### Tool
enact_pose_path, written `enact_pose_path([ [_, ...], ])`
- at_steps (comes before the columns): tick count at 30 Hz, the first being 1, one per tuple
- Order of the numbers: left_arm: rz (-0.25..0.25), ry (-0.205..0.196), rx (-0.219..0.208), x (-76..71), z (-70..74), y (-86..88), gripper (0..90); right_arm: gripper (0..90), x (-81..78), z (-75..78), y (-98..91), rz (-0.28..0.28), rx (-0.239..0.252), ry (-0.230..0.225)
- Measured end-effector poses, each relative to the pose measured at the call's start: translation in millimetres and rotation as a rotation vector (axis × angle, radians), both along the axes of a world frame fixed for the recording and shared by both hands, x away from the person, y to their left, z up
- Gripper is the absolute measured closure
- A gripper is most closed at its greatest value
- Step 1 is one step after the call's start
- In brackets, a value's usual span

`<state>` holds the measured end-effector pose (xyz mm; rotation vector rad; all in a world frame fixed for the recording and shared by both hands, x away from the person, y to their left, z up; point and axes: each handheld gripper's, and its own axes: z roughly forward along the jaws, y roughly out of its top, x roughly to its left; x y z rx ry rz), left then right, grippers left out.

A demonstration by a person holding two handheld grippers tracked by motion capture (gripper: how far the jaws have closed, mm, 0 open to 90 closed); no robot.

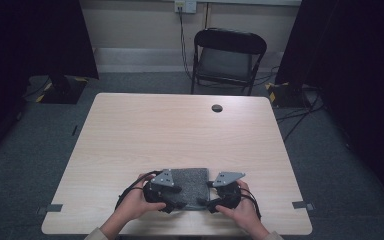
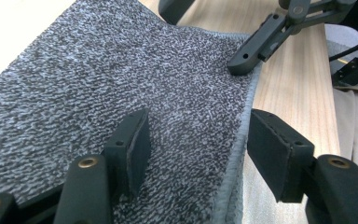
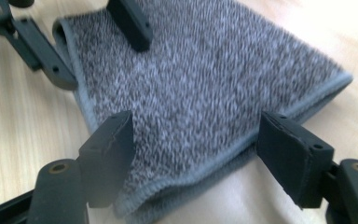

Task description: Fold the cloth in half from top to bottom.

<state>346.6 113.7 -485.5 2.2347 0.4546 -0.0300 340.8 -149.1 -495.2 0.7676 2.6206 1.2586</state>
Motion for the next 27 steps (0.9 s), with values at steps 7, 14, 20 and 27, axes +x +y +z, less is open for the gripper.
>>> enact_pose_path([
  [7,0.036,-0.043,-0.014,1.2,10.6,10.4,31.1,27.3,0.0,-3.4,-2.8,0.001,-0.004,-0.003],
  [14,0.081,-0.152,0.022,25.8,19.7,33.7,25.8,27.3,-0.5,-3.4,-3.0,0.000,-0.005,-0.007],
  [20,0.067,-0.084,0.094,24.8,-4.7,35.7,26.2,26.9,-0.2,-3.4,-3.6,-0.002,-0.004,-0.003],
  [27,0.096,-0.126,0.027,15.0,15.3,42.8,22.3,25.4,0.6,-2.3,-3.8,0.000,0.000,-0.001],
])
